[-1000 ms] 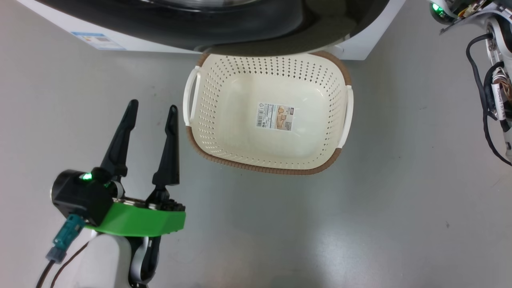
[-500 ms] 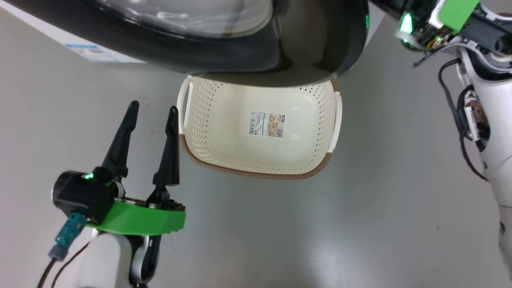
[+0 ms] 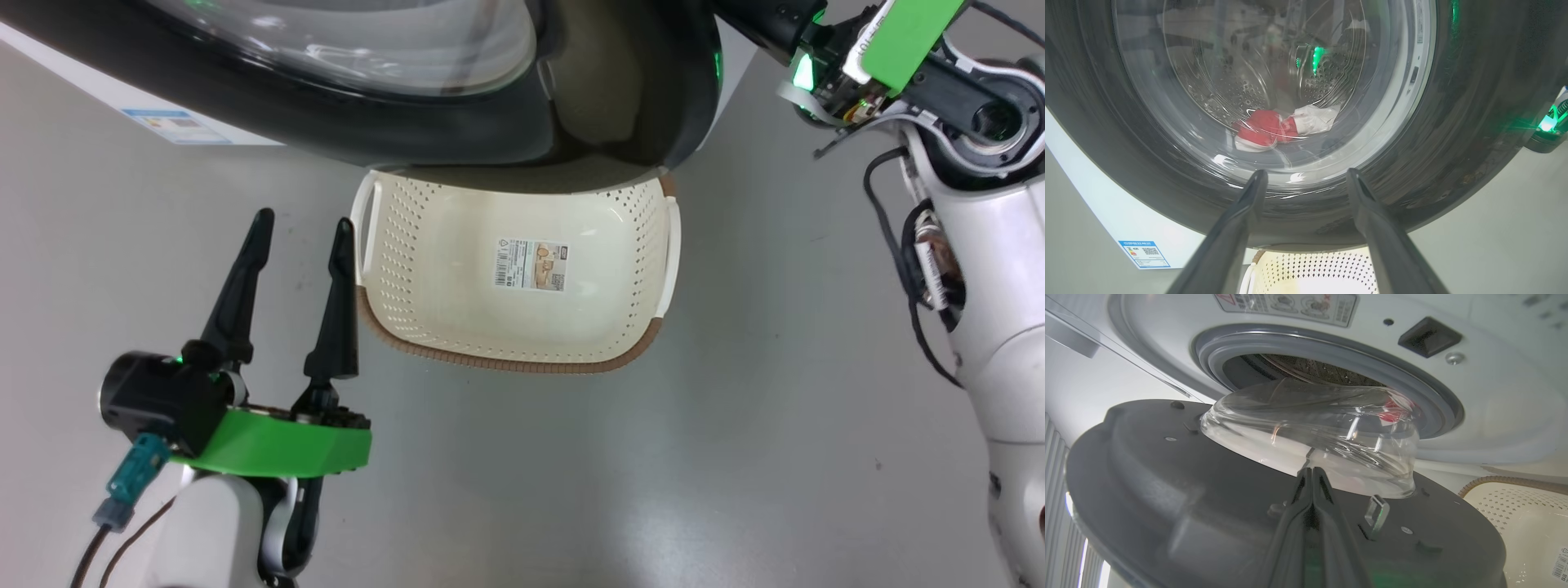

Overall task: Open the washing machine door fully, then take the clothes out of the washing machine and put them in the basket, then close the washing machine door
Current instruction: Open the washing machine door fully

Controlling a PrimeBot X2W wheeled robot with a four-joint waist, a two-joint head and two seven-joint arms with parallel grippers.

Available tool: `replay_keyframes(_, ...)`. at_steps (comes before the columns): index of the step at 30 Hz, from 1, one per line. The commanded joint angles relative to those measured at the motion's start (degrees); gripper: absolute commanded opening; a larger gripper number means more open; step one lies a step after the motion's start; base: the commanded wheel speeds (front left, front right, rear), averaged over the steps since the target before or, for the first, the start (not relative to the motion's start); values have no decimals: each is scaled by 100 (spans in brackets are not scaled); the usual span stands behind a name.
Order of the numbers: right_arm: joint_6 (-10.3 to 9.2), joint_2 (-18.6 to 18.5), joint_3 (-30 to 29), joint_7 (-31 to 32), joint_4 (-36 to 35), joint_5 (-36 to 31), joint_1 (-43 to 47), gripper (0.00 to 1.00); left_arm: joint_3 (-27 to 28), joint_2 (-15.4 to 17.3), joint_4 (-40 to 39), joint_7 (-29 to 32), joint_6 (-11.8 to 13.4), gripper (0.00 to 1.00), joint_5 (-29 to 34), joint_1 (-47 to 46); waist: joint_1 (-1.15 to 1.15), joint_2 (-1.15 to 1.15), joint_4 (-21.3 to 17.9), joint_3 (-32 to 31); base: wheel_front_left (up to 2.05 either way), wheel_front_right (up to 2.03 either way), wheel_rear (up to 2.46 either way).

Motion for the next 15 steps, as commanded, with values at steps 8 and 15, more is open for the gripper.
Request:
replay_keyframes(8, 30, 156, 22, -1323, -536, -807, 515, 100, 279, 111, -56, -28, -24, 100, -174, -45, 0, 0, -135, 43, 0, 0, 0)
replay_keyframes(15, 30, -247, 606, -3167, -953, -1816, 1142, 100, 309, 111, 44, -28, -42, 100, -191, -57, 0, 0, -203, -25, 0, 0, 0)
